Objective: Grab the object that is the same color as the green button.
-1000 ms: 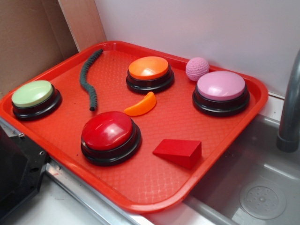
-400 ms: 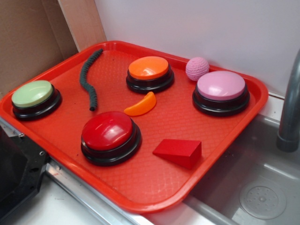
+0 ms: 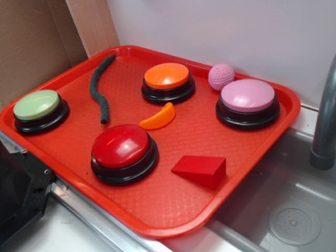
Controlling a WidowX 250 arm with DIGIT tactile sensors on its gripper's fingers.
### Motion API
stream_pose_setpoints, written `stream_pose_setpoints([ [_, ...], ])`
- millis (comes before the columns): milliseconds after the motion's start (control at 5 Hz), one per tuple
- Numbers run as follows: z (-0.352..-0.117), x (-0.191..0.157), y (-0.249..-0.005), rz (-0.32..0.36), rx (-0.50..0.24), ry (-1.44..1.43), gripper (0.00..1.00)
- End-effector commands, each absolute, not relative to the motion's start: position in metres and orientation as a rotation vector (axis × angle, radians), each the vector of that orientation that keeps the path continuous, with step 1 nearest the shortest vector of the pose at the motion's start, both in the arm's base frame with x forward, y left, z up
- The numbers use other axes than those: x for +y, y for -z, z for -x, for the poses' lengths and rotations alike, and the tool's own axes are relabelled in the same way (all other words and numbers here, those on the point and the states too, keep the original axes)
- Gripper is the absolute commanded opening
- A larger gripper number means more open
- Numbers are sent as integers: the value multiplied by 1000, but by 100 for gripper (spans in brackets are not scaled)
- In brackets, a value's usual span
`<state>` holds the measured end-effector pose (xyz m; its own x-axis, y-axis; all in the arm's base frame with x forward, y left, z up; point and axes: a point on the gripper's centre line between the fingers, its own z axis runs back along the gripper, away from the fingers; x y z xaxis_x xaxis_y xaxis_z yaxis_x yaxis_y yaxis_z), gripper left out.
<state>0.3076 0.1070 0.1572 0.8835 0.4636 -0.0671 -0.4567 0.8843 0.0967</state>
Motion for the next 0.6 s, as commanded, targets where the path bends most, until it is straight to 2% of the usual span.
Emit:
stream_pose_setpoints([
  [0,-268,111,-170,-118,-20,-451,100],
  [200,-262,103,-168,-118,-25,-420,100],
  [400,-262,99,-158,-121,3,-423,100],
])
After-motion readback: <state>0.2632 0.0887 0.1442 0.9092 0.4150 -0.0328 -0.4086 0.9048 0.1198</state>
